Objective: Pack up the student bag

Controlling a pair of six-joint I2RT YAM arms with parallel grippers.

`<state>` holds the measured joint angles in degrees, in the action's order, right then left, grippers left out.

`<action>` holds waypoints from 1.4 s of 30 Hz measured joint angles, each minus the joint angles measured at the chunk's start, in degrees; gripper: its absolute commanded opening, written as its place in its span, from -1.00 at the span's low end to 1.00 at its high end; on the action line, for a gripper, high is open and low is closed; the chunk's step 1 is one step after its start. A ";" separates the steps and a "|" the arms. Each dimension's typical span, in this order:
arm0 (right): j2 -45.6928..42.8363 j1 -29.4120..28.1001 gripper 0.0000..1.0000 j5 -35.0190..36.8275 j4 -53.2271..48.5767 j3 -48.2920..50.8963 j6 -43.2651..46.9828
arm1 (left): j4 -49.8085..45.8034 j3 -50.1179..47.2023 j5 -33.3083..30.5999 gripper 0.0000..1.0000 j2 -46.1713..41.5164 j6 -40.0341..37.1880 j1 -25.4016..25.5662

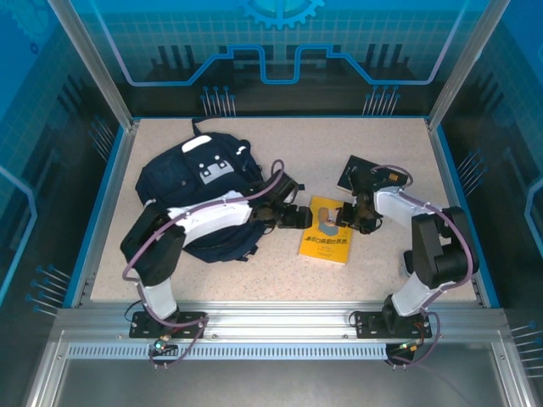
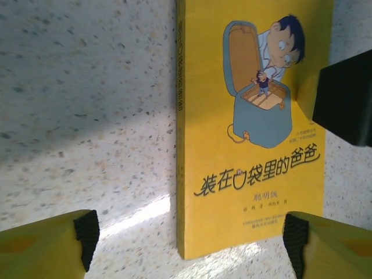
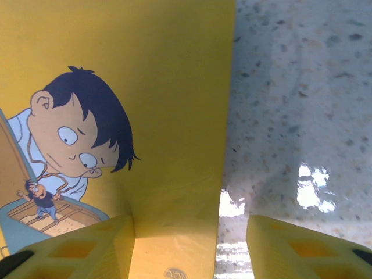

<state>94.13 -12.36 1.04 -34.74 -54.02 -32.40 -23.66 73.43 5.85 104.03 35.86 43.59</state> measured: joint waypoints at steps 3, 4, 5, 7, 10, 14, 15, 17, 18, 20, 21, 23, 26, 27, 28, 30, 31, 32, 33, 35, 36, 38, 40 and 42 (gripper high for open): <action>0.48 0.04 -0.05 -0.68 0.39 -0.44 1.25 | -0.02 2.86 -0.02 0.56 3.85 1.33 0.66; 0.70 0.04 -0.08 -1.09 0.52 -0.50 1.62 | -0.02 3.80 -0.04 0.51 4.92 1.77 0.81; 1.01 0.04 -0.11 -1.51 0.61 -0.70 1.95 | 0.00 4.68 -0.07 0.45 5.97 2.14 0.83; 1.51 0.04 -0.16 -2.14 0.70 -1.05 2.51 | -0.04 5.90 -0.20 0.38 7.52 2.89 0.92; 1.53 0.04 -0.25 -2.78 1.03 -1.25 3.39 | -0.11 7.06 -1.27 0.25 9.57 3.32 1.01; 1.84 -0.42 -0.28 -3.52 1.40 -1.77 4.37 | -0.81 7.10 -2.43 0.13 10.95 4.24 1.27; 2.05 -0.68 -0.29 -3.98 1.40 -2.01 4.66 | -0.92 7.10 -2.73 0.08 11.15 4.39 1.33; 2.64 -1.11 -0.29 -6.49 1.88 -2.47 5.55 | -1.49 7.10 -3.63 0.00 11.58 4.83 1.46; 2.86 -1.18 -0.28 -8.33 2.45 -2.51 5.86 | -1.70 7.10 -3.89 -0.03 11.80 4.85 1.49; 2.99 -1.16 -0.24 -11.74 3.28 -2.51 6.25 | -2.64 7.10 -5.01 -0.08 12.31 5.25 1.55; 2.99 -1.07 -0.21 -12.50 3.41 -2.51 6.43 | -2.99 7.08 -5.38 -0.09 12.52 5.42 1.55; 2.99 -1.11 -0.14 -13.16 3.48 -2.51 6.64 | -3.21 7.08 -6.12 -0.11 12.85 5.86 1.70; 2.99 -1.14 -0.08 -13.07 2.91 -2.51 6.58 | -3.28 7.13 -7.65 -0.14 12.94 5.81 2.43; 2.97 -1.14 -0.08 -12.87 2.58 -2.51 6.58 | -3.45 7.26 -8.17 -0.15 12.98 5.79 2.71; 2.97 -1.14 -0.08 -12.41 2.16 -2.51 6.56 | -3.91 7.67 -8.87 -0.16 13.11 5.75 3.08; 2.97 -1.14 -0.07 -11.54 1.11 -2.51 6.54 | -4.57 8.33 -9.90 -0.16 13.42 5.68 3.69; 2.97 -1.16 -0.06 -11.13 0.57 -2.51 6.54 | -4.76 8.55 -10.47 -0.18 13.53 5.66 3.96; 2.97 -1.20 -0.08 -10.71 0.11 -2.51 6.54 | -4.94 8.66 -10.95 -0.20 13.60 5.62 4.17; 2.97 -1.20 -0.10 -10.51 -0.35 -2.51 6.54 | -5.05 8.74 -11.32 -0.20 13.64 5.64 4.28; 2.97 -1.20 -0.14 -11.15 -1.03 -2.49 6.60 | -5.38 8.94 -11.98 -0.20 13.70 5.66 4.44; 2.97 -1.20 -0.16 -11.87 -1.11 -2.45 6.62 | -5.42 8.94 -12.13 -0.21 13.70 5.68 4.48; 2.97 -1.25 -0.20 -13.64 -1.33 -2.05 6.99 | -5.42 8.94 -12.50 -0.22 13.70 5.81 4.61; 2.91 -1.20 -0.24 -14.34 -1.53 -1.79 7.21 | -5.40 8.94 -12.70 -0.25 13.75 5.81 4.68; 2.23 -1.20 -0.29 -15.04 -1.79 -1.55 7.23 | -5.38 8.94 -12.96 -0.26 13.77 5.79 4.68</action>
<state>96.36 -13.56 -14.00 -36.53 -55.57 -25.17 -29.04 82.37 -7.11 117.80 41.65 48.27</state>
